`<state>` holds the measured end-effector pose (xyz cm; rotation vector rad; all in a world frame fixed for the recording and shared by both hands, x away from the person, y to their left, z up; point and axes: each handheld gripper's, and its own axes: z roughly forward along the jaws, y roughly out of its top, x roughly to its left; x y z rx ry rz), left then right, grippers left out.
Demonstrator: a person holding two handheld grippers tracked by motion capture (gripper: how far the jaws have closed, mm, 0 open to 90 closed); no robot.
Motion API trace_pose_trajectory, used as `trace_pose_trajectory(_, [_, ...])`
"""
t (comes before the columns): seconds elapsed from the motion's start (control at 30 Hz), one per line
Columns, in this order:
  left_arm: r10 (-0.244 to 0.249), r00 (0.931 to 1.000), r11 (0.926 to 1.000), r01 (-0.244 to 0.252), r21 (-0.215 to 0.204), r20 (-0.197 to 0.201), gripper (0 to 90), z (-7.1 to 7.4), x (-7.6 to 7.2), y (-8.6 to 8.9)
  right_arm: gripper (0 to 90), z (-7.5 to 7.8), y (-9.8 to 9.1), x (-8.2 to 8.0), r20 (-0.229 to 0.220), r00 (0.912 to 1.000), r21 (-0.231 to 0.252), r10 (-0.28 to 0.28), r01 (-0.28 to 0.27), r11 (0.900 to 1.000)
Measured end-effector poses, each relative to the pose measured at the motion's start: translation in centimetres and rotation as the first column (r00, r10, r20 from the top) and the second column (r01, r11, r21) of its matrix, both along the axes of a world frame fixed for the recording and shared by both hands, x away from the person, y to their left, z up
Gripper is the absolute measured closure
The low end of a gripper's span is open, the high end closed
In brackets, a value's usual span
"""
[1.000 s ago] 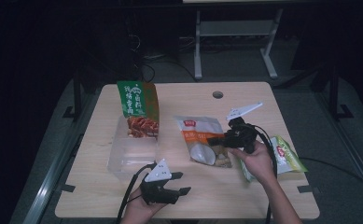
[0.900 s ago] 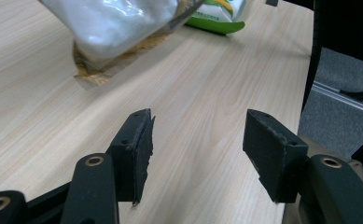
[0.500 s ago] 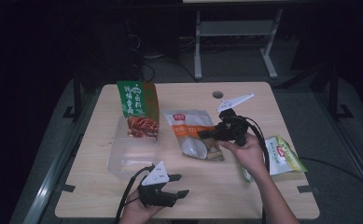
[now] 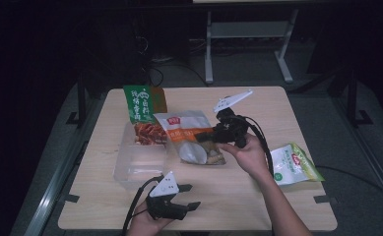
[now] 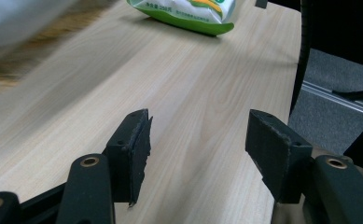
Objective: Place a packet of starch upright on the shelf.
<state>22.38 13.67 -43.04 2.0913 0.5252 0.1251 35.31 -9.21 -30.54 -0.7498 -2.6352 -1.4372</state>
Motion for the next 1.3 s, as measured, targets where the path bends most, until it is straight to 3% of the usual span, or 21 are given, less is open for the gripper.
trace_pose_trajectory(0.33, [0.005,0.9999,0.9998,-0.005,-0.019,-0.01,39.2,0.1,-0.1,0.3,90.0,0.9,2.7,0.4,0.005,0.999,0.015,0.044,-0.044,0.9989])
trace_pose_trajectory(0.7, [-0.004,1.0,1.0,0.004,-0.006,0.004,39.3,0.3,-0.5,0.5,90.0,0.6,7.2,0.9,-0.007,0.9943,0.028,0.107,-0.106,0.9939])
trace_pose_trajectory(0.97, [-0.005,1.0,0.9999,0.005,0.015,-0.007,39.0,0.3,-0.6,1.1,90.0,0.2,9.6,1.2,-0.024,0.99,0.044,0.139,-0.138,0.9894])
trace_pose_trajectory(1.3, [-0.006,1.0,0.9997,0.006,0.024,-0.006,39.0,0.4,-0.4,1.5,90.0,-0.2,13.2,3.4,-0.028,0.9907,0.044,0.133,-0.132,0.9903])
